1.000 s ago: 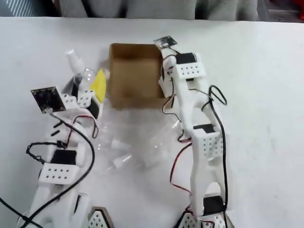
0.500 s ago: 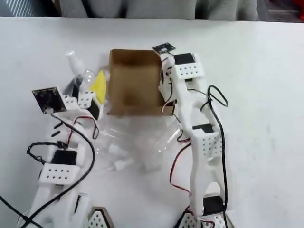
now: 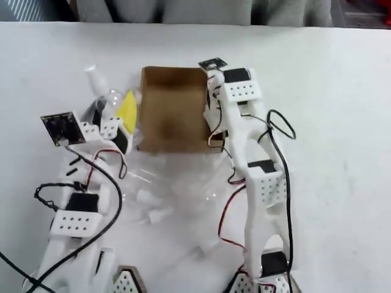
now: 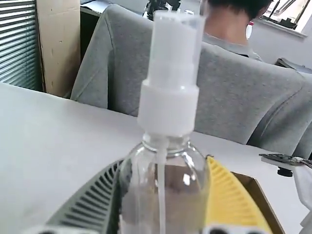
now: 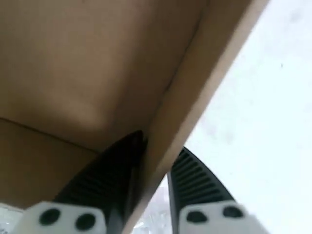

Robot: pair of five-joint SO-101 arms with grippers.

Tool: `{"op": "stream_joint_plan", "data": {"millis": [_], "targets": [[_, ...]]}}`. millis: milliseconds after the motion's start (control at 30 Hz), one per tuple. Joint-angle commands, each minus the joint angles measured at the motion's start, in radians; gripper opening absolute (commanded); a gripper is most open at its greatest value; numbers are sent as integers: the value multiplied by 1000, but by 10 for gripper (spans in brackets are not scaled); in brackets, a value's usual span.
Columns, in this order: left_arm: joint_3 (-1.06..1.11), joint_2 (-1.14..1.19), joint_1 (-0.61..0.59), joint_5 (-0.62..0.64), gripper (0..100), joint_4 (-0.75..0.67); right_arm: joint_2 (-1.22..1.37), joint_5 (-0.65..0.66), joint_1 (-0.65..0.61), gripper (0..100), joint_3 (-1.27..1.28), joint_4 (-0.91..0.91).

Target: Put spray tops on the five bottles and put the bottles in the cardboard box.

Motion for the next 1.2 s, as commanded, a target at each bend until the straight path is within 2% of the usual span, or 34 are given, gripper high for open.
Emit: {"op": "stream_joint_plan", "data": {"millis": [0, 200, 333, 400, 567, 700, 867, 1000, 1167], "targets": [[-12, -25, 1, 3, 20, -26, -108, -29, -18, 17, 57, -16], [-12, -25, 1, 3, 20, -26, -170, -58, 4, 26, 143, -90], [-12, -25, 1, 3, 20, -26, -186, -106, 16, 158, 150, -87], [-12, -25, 1, 3, 20, -26, -189, -89, 13, 187, 169, -93], [-12, -25, 5, 3, 20, -26, -226, -115, 12, 126, 149, -71], [-12, -25, 5, 3, 20, -26, -315, -118, 22, 132, 149, 5], [-15, -25, 10, 3, 20, -29, -397, -198, 65, 131, 167, 105], [-9, -24, 51, 2, 20, -106, -464, -199, 102, 131, 310, 110], [-15, -24, 99, 0, 20, -169, -634, -192, 165, 131, 592, -7]]}}
